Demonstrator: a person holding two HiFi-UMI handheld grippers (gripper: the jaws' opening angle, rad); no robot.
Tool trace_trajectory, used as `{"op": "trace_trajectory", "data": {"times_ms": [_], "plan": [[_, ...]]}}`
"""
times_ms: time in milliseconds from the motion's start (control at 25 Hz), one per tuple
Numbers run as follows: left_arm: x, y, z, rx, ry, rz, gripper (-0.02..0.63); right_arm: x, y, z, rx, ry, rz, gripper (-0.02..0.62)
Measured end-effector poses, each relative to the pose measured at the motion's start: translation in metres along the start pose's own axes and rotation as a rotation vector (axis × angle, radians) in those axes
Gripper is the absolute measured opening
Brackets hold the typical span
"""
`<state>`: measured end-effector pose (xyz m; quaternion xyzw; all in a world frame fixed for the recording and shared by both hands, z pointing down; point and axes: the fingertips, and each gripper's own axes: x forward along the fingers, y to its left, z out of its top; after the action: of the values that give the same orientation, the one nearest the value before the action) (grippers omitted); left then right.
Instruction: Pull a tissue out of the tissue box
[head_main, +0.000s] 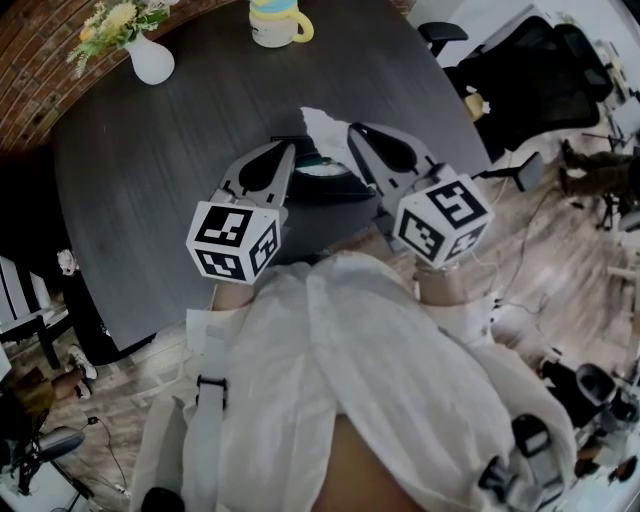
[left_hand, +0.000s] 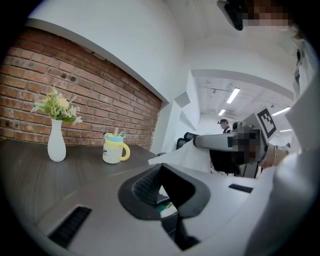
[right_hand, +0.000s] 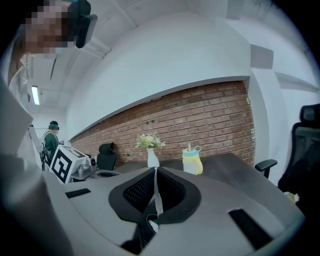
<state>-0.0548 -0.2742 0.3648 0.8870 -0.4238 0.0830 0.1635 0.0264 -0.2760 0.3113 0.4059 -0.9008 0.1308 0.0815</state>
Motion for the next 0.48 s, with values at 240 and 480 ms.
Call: {"op": "trace_trajectory", "data": {"times_ms": [240,480], "plan": [[0.0031,0.0019,-0.0053,-0.009,0.015,-0.005,0.005,0.0029,0.0012,-0.0020,0.003,0.009,0.006,0.005],[0.0059,-0.0020,-0.0091,-0.007,0.025,-0.028,0.005,0.0030,-0.0047,-0.0049,0.019,0.013,0.000,0.005]]}}
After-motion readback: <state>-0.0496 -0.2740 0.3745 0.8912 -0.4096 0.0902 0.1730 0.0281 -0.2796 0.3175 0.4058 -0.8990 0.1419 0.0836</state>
